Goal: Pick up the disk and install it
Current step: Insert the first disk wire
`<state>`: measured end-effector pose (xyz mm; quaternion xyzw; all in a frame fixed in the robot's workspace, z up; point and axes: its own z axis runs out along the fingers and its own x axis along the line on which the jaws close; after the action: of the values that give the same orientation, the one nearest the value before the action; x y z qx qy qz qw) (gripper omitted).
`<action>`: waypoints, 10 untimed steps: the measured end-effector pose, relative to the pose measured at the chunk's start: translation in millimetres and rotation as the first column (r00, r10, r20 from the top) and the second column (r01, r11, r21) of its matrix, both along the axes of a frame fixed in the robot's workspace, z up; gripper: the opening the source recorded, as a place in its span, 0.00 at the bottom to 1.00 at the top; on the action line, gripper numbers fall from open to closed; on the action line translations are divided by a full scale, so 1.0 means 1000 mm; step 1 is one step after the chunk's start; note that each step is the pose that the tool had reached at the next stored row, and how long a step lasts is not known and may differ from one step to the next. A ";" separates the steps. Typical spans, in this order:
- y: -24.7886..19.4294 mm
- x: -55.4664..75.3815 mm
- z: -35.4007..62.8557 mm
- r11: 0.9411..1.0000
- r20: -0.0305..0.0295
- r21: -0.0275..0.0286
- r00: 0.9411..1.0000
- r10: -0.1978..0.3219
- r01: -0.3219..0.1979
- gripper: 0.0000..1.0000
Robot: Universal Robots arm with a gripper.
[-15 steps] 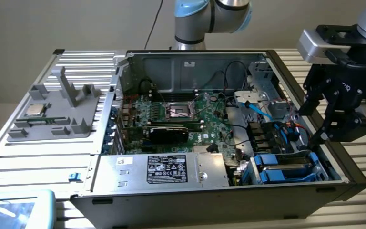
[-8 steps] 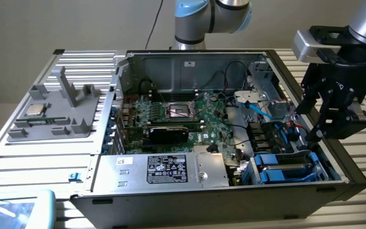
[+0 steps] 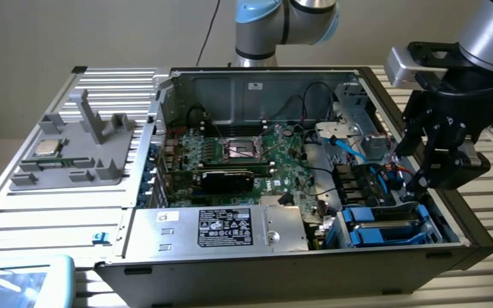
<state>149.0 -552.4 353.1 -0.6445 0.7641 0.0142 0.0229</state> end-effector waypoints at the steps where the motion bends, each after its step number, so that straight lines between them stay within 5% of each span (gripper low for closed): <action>1: 0.0001 -0.001 -0.0006 1.000 0.001 0.000 1.000 -0.004 0.004 0.65; 5: 0.0003 -0.004 -0.0007 1.000 0.003 -0.001 1.000 -0.009 0.009 0.65; 10: 0.0047 -0.004 0.0010 0.999 0.004 -0.033 1.000 -0.010 0.010 0.65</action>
<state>144.9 -547.7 354.0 -0.6411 0.7674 0.0002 0.0135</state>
